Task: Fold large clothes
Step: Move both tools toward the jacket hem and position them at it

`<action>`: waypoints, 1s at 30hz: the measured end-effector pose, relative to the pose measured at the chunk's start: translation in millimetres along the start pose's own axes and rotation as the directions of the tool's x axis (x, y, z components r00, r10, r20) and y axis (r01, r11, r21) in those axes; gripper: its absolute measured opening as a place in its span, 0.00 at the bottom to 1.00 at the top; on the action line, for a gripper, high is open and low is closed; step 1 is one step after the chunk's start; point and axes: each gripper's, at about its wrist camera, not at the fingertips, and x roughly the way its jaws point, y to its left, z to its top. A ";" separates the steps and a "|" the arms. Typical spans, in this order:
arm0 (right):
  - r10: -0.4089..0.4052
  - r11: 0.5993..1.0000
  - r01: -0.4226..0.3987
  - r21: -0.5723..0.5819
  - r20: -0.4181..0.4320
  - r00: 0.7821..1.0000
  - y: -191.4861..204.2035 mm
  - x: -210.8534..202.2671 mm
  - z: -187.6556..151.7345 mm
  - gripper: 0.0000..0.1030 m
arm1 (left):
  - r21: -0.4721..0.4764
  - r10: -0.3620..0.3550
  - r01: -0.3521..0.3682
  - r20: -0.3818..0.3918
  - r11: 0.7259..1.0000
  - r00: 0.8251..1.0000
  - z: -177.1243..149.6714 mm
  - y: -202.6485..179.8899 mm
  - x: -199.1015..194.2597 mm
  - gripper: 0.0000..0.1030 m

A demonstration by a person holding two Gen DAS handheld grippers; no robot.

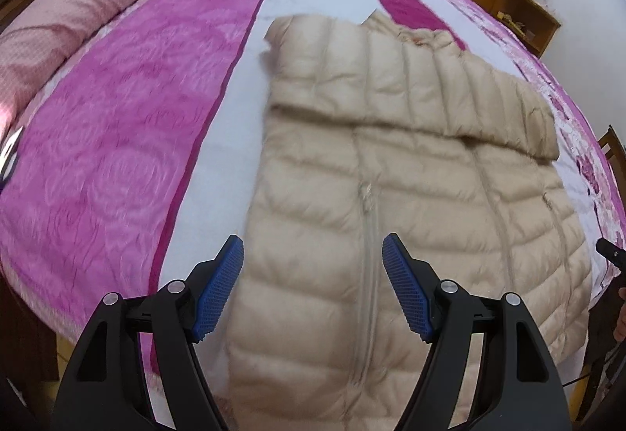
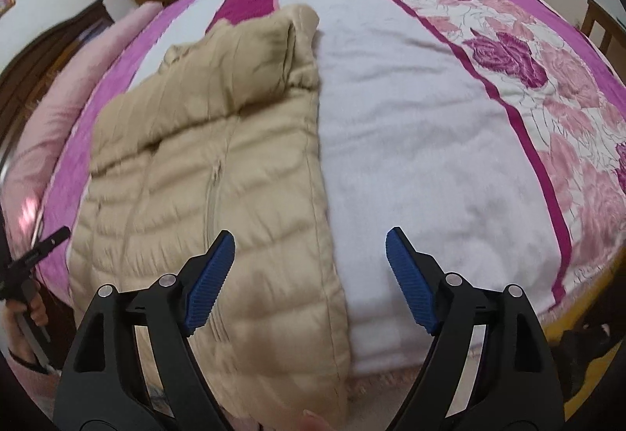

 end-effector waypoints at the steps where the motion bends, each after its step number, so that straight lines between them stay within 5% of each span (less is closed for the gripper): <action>1: -0.004 1.000 0.003 -0.007 -0.007 1.000 -0.2 0.0 -3.6 0.78 | -0.005 0.005 -0.005 -0.014 1.000 1.000 -3.9 3.7 1.3 0.70; 9: -0.041 0.995 0.030 -0.098 -0.109 0.993 6.7 22.2 -26.5 0.79 | -0.056 0.015 -0.018 -0.064 0.998 0.998 -19.7 32.0 13.2 0.70; 14: -0.014 0.993 -0.001 -0.120 -0.126 0.992 12.3 29.3 -32.8 0.80 | -0.067 -0.053 0.046 -0.107 0.997 0.993 -29.1 36.0 22.3 0.70; 19: 0.001 0.992 -0.017 -0.122 -0.132 0.991 16.1 29.4 -35.4 0.80 | -0.040 -0.118 0.114 -0.124 0.993 0.985 -36.8 27.9 23.4 0.71; 30: 0.071 0.980 -0.098 -0.175 -0.154 0.985 34.5 31.7 -49.0 0.82 | 0.028 -0.139 0.147 -0.193 0.989 0.971 -50.5 18.5 23.0 0.71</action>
